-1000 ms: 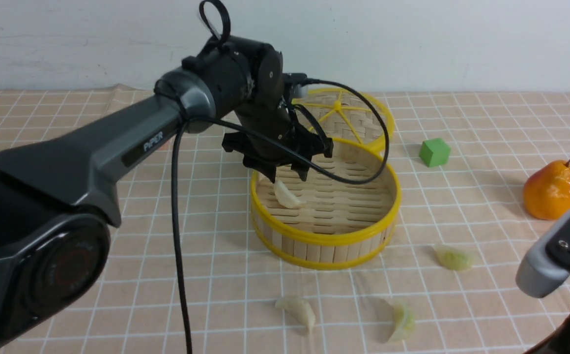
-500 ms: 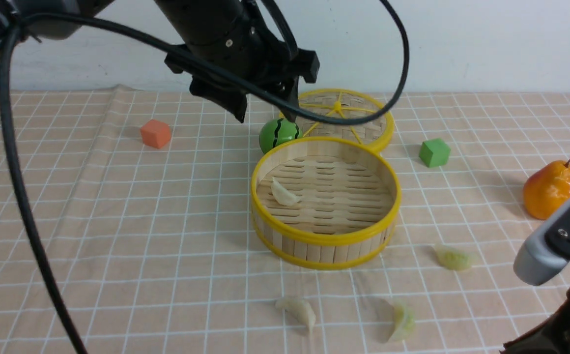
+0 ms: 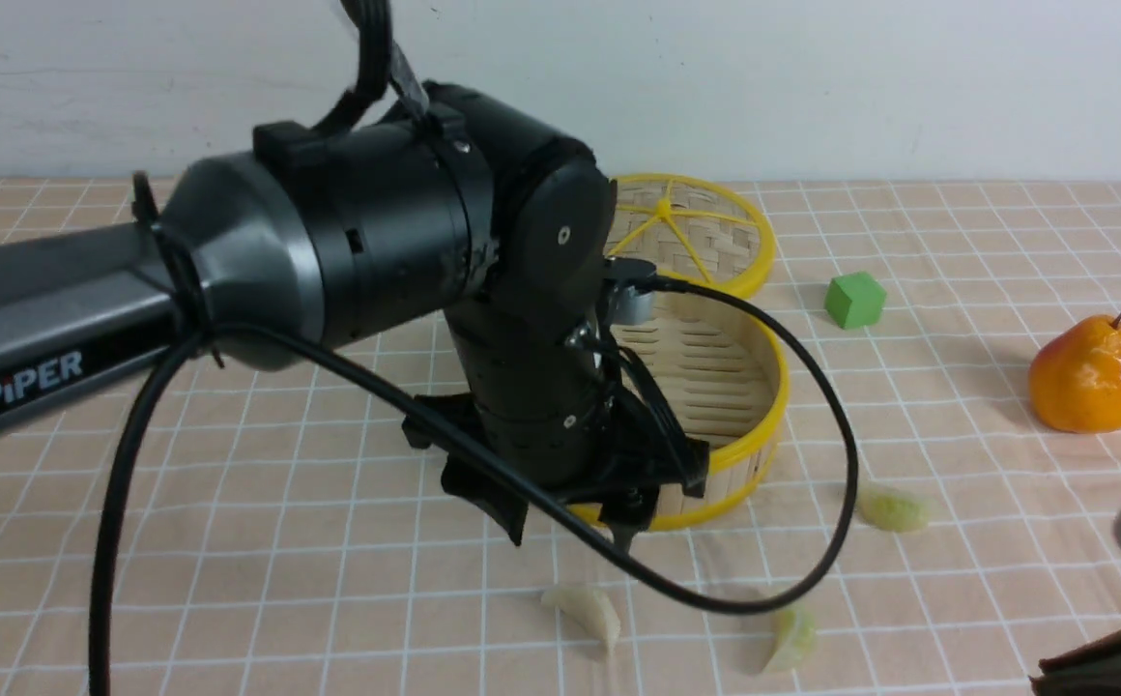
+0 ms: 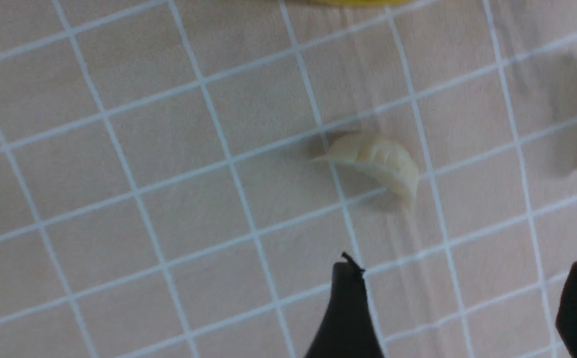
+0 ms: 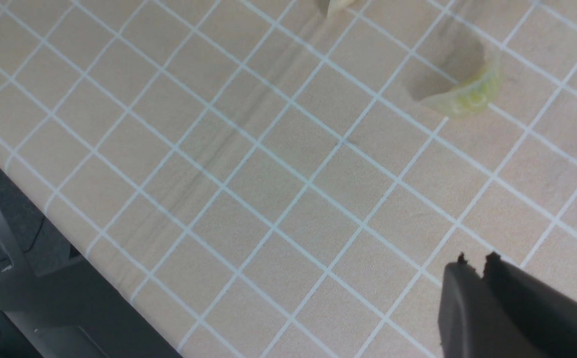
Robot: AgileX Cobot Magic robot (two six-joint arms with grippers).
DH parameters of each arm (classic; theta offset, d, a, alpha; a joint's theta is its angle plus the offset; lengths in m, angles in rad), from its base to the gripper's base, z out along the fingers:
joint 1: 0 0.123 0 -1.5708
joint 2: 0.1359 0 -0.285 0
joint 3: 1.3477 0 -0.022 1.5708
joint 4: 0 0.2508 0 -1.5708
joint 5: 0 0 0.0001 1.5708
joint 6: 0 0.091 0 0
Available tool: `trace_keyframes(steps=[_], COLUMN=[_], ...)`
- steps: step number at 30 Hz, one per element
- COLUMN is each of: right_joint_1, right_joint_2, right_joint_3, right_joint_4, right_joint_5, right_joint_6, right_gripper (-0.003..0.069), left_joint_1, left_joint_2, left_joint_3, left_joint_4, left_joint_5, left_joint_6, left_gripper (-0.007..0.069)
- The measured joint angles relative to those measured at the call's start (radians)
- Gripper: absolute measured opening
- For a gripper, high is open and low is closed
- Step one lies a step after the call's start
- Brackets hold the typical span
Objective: Put the dumplings into the steamer on the table with the brown tablecloth.
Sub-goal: 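Reach for and grasp a dumpling on the table with the left gripper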
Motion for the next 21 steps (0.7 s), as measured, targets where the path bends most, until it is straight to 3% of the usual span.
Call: trace_keyframes(steps=[6,14,18,21], right_joint_1=[0.000,0.000,0.008,0.051], right_joint_2=[-0.096,-0.127,-0.127,-0.127], right_joint_3=[0.000,0.002,0.002,0.002], right_joint_4=[0.000,0.000,0.000,0.000], right_joint_5=[0.014,0.046,0.050,0.050], right_joint_6=[0.001,0.004,0.004,0.004], right_gripper=[0.0062,0.0069,0.0073,0.0074], left_joint_1=[0.000,0.000,0.000,0.001], left_joint_2=[0.093,0.260,0.264,0.264], left_joint_3=[0.013,0.013,0.011,0.007], left_joint_4=[-0.006,-0.006,-0.006,-0.001], left_joint_5=[-0.084,-0.121,-0.122,-0.108], left_joint_6=[-0.102,-0.149,-0.150,-0.150], left_gripper=[0.0510,0.0451,0.0380,0.0213])
